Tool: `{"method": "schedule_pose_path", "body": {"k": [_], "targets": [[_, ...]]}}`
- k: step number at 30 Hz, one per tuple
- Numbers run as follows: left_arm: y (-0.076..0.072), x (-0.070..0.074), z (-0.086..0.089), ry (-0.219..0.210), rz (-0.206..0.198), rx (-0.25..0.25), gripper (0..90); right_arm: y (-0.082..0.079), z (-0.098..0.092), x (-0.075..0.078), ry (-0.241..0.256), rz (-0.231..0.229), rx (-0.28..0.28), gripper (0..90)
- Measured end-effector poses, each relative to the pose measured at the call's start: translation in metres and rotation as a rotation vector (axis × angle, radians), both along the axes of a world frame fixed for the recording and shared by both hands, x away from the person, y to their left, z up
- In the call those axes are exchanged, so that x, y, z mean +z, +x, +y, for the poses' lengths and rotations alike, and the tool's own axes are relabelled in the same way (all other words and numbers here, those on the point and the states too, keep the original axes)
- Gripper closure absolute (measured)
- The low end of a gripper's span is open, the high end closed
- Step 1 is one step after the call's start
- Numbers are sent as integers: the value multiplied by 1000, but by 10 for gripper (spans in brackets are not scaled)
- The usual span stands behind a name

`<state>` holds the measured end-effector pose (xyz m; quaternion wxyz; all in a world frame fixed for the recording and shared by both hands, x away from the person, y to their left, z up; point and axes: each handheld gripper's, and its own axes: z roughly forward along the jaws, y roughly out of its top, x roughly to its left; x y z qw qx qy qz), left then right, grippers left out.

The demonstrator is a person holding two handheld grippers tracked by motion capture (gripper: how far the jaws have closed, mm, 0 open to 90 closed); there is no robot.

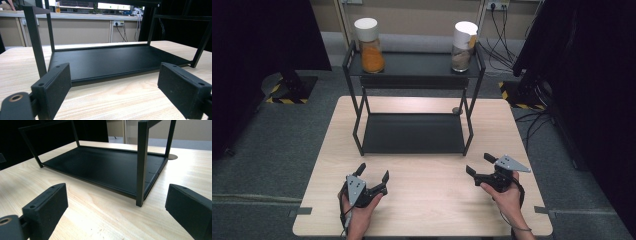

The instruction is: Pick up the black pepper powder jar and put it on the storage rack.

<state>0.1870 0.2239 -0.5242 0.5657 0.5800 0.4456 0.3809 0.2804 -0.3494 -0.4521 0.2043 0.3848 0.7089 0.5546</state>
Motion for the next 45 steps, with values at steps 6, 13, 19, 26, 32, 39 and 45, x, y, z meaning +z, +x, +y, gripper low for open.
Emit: {"method": "schedule_pose_path", "body": {"k": [6,13,19,26,32,39,45], "targets": [[0,0,0,0,-1,0,110,-2,-1,-4,0,11,-8,47],[0,0,0,0,-2,0,110,-3,-2,-8,-5,19,-13,47],[0,0,0,0,-2,-1,110,-5,-2,-11,-10,21,-17,48],[0,0,0,2,-3,-1,110,-7,-3,-13,-18,28,-23,48],[0,0,0,4,-4,-1,110,-8,-4,-14,-19,33,-26,48],[0,0,0,5,-3,-1,110,-9,-5,-16,-25,34,-30,48],[0,0,0,6,-2,0,110,-10,-5,-19,-29,38,-30,48]]}}
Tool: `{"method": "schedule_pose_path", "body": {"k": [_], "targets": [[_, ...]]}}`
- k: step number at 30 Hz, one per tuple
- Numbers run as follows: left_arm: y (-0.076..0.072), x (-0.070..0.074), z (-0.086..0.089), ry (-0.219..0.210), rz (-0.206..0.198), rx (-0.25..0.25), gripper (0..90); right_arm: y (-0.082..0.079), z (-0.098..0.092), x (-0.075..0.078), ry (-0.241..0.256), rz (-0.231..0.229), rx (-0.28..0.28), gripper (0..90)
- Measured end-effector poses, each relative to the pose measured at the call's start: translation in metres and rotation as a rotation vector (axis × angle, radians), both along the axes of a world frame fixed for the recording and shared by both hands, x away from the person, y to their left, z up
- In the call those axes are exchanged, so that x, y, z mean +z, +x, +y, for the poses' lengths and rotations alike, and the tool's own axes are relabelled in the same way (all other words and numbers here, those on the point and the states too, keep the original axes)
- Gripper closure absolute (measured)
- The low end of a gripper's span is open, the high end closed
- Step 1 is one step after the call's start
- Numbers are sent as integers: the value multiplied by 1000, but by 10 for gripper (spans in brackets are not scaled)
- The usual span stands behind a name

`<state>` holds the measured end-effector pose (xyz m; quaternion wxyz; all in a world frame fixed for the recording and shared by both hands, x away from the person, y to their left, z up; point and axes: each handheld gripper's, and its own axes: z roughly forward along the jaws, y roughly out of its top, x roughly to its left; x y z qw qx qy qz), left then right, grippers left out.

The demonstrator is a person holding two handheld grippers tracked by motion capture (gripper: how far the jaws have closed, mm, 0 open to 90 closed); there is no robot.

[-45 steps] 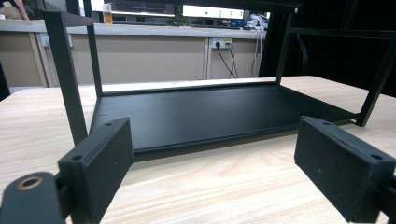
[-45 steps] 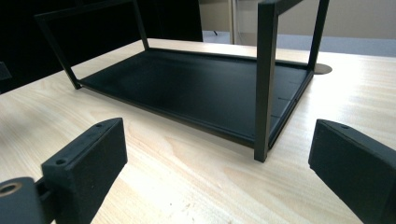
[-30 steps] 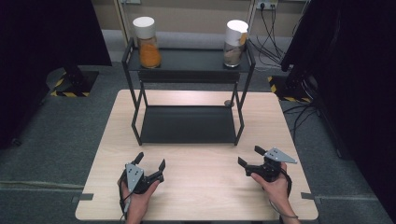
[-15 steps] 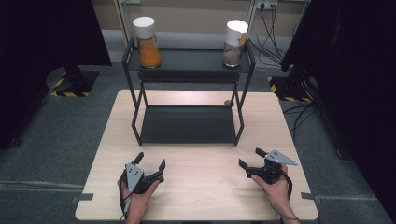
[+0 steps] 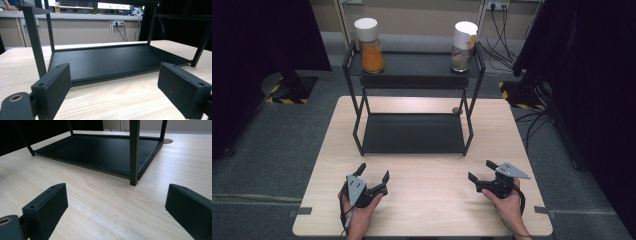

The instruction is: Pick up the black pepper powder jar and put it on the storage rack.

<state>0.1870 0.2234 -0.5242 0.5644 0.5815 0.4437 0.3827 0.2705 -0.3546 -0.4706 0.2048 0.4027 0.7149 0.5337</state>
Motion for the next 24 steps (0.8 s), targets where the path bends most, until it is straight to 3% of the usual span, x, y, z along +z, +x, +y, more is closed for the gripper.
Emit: {"method": "schedule_pose_path", "body": {"k": [24], "targets": [[0,0,0,1,-1,-1,110,-5,-4,-5,10,-8,-16,52]]}}
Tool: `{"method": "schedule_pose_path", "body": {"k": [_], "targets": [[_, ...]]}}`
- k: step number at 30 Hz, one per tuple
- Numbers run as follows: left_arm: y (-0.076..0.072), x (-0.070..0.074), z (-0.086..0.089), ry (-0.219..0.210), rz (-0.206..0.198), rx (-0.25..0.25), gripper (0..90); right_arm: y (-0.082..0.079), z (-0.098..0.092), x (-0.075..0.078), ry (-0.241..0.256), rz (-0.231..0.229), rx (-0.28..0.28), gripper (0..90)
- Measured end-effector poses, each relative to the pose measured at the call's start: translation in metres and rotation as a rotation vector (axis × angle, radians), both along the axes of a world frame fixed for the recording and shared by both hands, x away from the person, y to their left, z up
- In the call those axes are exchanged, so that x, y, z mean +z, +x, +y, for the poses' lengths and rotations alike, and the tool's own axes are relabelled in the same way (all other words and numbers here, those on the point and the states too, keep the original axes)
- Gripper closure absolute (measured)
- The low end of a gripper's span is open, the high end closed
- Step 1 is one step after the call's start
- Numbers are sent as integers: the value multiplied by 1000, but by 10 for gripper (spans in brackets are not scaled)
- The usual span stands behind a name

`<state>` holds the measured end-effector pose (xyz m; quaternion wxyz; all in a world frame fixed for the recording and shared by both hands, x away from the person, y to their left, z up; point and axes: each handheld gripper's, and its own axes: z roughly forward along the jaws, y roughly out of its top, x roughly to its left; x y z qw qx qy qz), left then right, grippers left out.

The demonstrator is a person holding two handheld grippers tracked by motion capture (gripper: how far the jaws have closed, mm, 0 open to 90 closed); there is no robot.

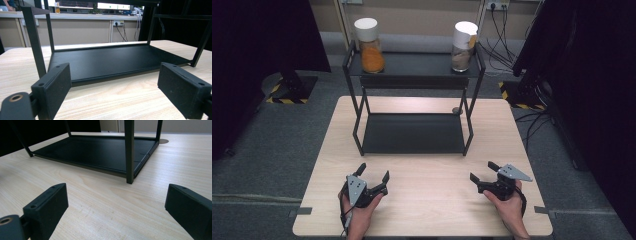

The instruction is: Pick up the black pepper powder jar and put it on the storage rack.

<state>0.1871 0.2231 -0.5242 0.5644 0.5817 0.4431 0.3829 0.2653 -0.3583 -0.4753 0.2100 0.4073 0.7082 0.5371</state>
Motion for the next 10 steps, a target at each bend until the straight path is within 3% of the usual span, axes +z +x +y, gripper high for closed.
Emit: {"method": "schedule_pose_path", "body": {"k": [10], "targets": [[0,1,0,1,3,-1,110,1,0,0,1,3,2,52]]}}
